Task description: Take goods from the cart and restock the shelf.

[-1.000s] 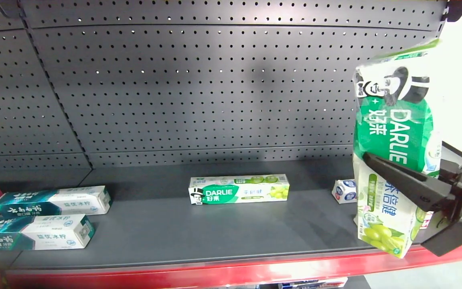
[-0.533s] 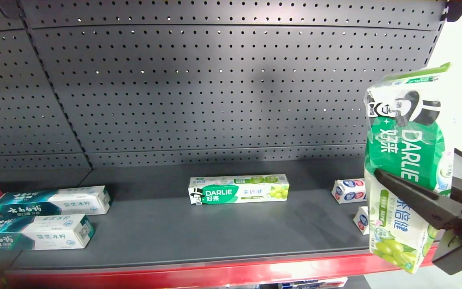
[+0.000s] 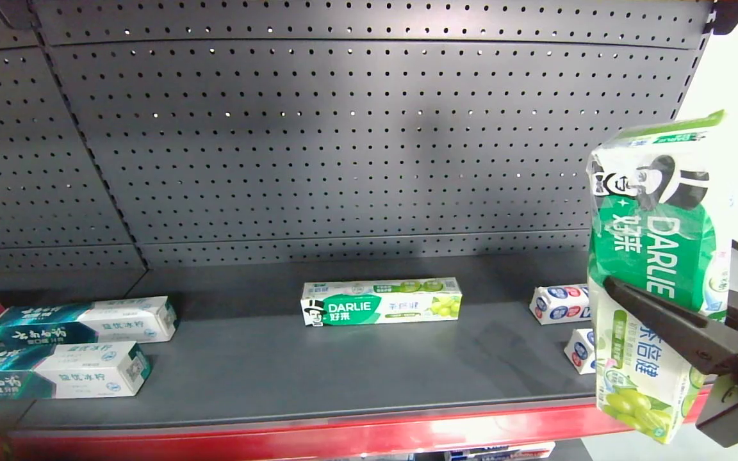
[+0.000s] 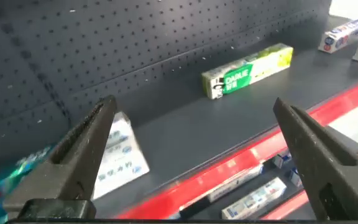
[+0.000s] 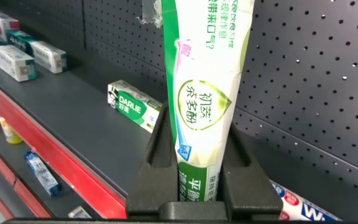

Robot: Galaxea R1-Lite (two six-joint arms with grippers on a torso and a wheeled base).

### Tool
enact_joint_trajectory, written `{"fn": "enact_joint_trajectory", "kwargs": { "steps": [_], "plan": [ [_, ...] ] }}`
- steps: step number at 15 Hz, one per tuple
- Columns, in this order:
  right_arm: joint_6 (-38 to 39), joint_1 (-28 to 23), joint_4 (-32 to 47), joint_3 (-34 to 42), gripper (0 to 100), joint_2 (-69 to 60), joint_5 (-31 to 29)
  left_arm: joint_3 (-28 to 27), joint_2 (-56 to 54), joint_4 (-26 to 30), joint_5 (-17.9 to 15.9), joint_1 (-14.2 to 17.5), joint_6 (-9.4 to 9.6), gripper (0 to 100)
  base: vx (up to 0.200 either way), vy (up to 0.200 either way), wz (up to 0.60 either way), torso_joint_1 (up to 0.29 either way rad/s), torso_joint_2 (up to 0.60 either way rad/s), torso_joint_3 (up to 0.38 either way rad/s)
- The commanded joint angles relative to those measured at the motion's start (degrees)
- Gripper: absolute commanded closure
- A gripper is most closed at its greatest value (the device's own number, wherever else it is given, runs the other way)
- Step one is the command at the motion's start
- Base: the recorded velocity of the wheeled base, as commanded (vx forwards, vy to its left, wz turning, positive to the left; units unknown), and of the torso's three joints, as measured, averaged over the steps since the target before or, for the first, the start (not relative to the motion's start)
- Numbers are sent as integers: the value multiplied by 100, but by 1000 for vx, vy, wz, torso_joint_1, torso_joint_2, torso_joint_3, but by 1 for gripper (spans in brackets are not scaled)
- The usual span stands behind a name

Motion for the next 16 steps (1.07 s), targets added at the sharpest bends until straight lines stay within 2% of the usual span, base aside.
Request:
{"fn": "enact_joint_trajectory", "kwargs": {
  "steps": [1, 2, 3, 4, 5, 6, 8, 9, 10, 11, 12, 14, 16],
  "plan": [
    [5, 96, -4, 42, 100, -5, 1, -337, 999, 0, -164, -304, 55, 0, 0, 0, 0, 0, 0, 0],
    [5, 113, -4, 51, 100, -23, 1, -337, 1051, 79, -182, -559, 37, 0, 0, 0, 0, 0, 0, 0],
    [-3, 166, -4, 51, 100, -31, 1, -416, 1192, 316, -173, -577, 55, 0, 0, 0, 0, 0, 0, 0],
    [-3, 210, -4, 51, 100, -31, -8, -601, 1482, 588, -156, -542, 160, 0, 0, 0, 0, 0, 0, 0],
    [-3, 237, -4, 51, 100, -14, -8, -706, 1666, 729, -156, -515, 433, 0, 0, 0, 0, 0, 0, 0],
    [-3, 254, -4, 42, 100, -5, -8, -873, 2018, 940, -164, -498, 811, 0, 0, 0, 0, 0, 0, 0],
    [-3, 280, -4, 60, 100, -14, -8, -1383, 2730, 1002, -164, -498, 1022, 0, 0, 0, 0, 0, 0, 0],
    [-3, 280, -4, 95, 100, -40, -8, -1787, 3152, 1010, -200, -507, 1206, 0, 0, 0, 0, 0, 0, 0],
    [-3, 280, -13, 139, 100, -110, -8, -1981, 3380, 1010, -226, -515, 1268, 0, 0, 0, 0, 0, 0, 0],
    [-3, 289, -4, 191, 100, -198, -8, -2051, 3521, 1010, -252, -550, 1347, 0, 0, 0, 0, 0, 0, 0],
    [-3, 289, -4, 306, 100, -251, -8, -2068, 3635, 1010, -296, -621, 1593, 0, 0, 0, 0, 0, 0, 0],
    [-21, 298, 5, 402, 100, -339, -8, -2156, 3758, 1019, -454, -726, 1900, 0, 0, 0, 0, 0, 0, 0],
    [-188, 395, 5, 341, 100, -295, -8, -2429, 3978, 1081, -534, -761, 1980, 0, 0, 0, 0, 0, 0, 0]
  ]
}}
